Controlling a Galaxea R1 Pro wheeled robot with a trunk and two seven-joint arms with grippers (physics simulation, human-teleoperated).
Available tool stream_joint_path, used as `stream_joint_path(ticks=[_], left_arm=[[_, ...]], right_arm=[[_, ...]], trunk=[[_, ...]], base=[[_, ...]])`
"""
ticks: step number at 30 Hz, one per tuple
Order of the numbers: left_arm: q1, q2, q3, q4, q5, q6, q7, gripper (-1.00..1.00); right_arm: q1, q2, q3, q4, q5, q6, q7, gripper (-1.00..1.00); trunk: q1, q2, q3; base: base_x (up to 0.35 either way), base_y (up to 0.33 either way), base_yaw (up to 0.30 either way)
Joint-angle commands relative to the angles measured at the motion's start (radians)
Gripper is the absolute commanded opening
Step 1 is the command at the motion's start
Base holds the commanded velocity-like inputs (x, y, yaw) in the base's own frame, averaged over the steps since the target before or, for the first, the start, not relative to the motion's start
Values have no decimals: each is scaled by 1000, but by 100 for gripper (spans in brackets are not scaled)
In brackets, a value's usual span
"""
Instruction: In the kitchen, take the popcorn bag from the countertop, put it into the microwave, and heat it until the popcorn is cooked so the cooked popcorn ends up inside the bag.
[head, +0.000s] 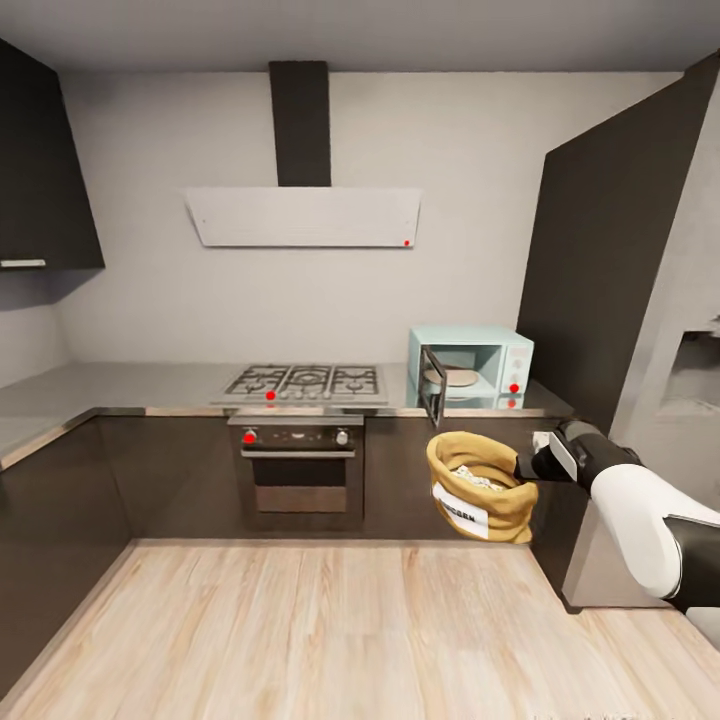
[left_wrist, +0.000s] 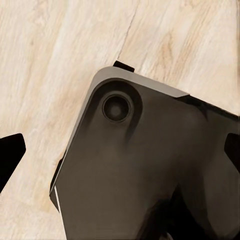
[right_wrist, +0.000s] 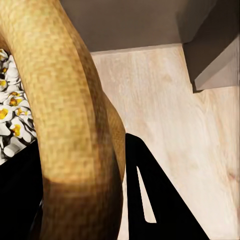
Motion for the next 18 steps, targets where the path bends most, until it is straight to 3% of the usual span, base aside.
stream_joint_path(ticks=[1,18], left_arm=[[0,0,-9,-1,7,-2,5,100],[0,0,-9,-2,7,-3,5,100]], right_arm=[[-1,0,-7,-1,10,4,8,-100],[-1,2,-6,-1,10,4,8,-100]], trunk=[[0,-1,-1],[0,-1,14]], base=[[0,0,-257],[0,0,-257]])
